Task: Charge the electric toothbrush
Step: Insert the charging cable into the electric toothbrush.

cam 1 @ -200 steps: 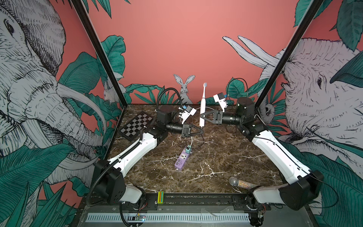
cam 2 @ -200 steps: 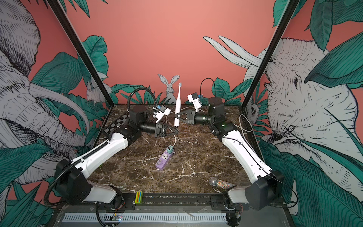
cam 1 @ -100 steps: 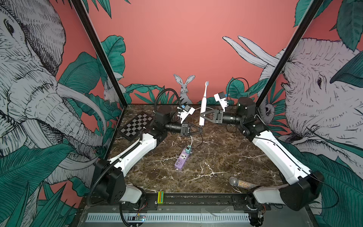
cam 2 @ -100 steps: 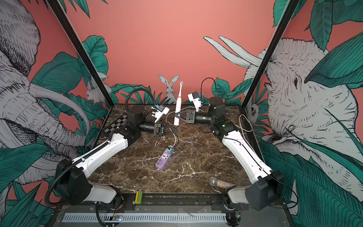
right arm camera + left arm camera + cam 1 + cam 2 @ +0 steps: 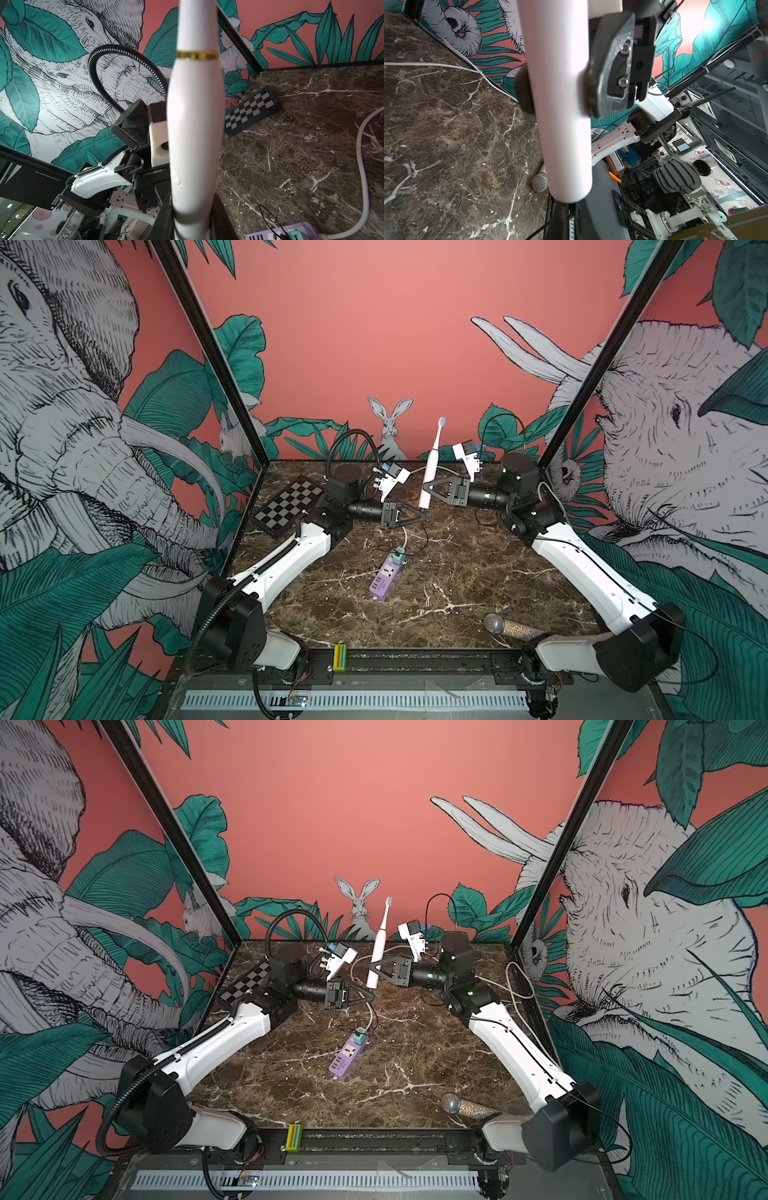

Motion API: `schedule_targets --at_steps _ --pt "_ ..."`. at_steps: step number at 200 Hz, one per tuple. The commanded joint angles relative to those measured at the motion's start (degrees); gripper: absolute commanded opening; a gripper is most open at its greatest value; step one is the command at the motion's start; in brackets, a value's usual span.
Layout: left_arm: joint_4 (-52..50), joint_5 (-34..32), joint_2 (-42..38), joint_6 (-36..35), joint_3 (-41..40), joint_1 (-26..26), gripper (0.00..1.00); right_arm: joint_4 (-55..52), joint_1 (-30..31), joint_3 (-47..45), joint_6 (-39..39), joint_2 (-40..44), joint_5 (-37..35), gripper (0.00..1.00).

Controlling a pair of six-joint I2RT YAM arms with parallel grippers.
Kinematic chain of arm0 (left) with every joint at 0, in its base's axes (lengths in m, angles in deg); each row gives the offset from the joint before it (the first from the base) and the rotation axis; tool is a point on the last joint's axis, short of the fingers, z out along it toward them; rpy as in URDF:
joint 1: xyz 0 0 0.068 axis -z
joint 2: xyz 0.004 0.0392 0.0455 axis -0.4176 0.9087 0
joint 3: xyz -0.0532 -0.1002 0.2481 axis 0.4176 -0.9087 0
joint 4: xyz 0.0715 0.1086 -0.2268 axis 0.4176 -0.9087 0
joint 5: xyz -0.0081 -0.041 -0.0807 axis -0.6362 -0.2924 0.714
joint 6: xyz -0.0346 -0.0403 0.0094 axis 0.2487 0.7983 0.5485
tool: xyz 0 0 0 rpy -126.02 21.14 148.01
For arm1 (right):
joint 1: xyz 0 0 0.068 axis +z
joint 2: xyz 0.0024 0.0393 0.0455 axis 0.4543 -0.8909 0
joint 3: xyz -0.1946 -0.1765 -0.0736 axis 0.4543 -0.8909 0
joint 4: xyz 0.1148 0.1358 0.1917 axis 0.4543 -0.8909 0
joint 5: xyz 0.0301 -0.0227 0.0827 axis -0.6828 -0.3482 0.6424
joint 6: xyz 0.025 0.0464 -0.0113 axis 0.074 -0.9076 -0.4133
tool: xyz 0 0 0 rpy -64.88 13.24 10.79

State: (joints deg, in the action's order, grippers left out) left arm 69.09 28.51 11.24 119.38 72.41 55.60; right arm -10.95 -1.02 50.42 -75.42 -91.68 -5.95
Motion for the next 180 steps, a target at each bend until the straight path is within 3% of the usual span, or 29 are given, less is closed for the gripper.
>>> schedule_targets --at_steps 1,61,83,87,100,124,144,180 --pt "8.87 -6.38 -3.4 0.75 1.01 -1.97 0.0 -0.59 2.95 -2.67 -2.95 1.56 4.74 0.0" --pt "9.3 -5.66 -2.71 1.47 1.2 -2.69 0.0 -5.15 3.61 -2.17 0.7 1.9 3.35 0.0" --pt "2.87 -4.27 -3.54 -3.67 2.67 -2.61 0.27 -9.54 0.97 -0.28 3.64 1.61 -0.78 0.0" --pt "0.92 -3.96 -3.77 -6.22 3.09 -2.6 0.39 -9.73 0.35 -0.09 3.84 1.53 -1.31 0.0" --pt "-7.1 -4.69 -5.21 -12.41 4.14 -2.65 0.51 -9.29 -1.49 0.1 3.99 1.37 -2.58 0.0" --pt "-17.17 -8.88 -9.85 -18.29 1.93 -3.71 0.58 -9.75 -3.96 0.14 4.43 0.95 -4.38 0.0" --pt "-18.55 -12.52 -14.9 -16.3 -3.25 -7.53 0.65 -11.06 -4.97 -0.85 4.87 1.02 -6.73 0.0" --pt "-21.0 -18.28 -18.38 -14.16 -9.89 -12.53 0.69 -10.76 -6.73 -5.19 4.52 3.11 -9.54 0.0"
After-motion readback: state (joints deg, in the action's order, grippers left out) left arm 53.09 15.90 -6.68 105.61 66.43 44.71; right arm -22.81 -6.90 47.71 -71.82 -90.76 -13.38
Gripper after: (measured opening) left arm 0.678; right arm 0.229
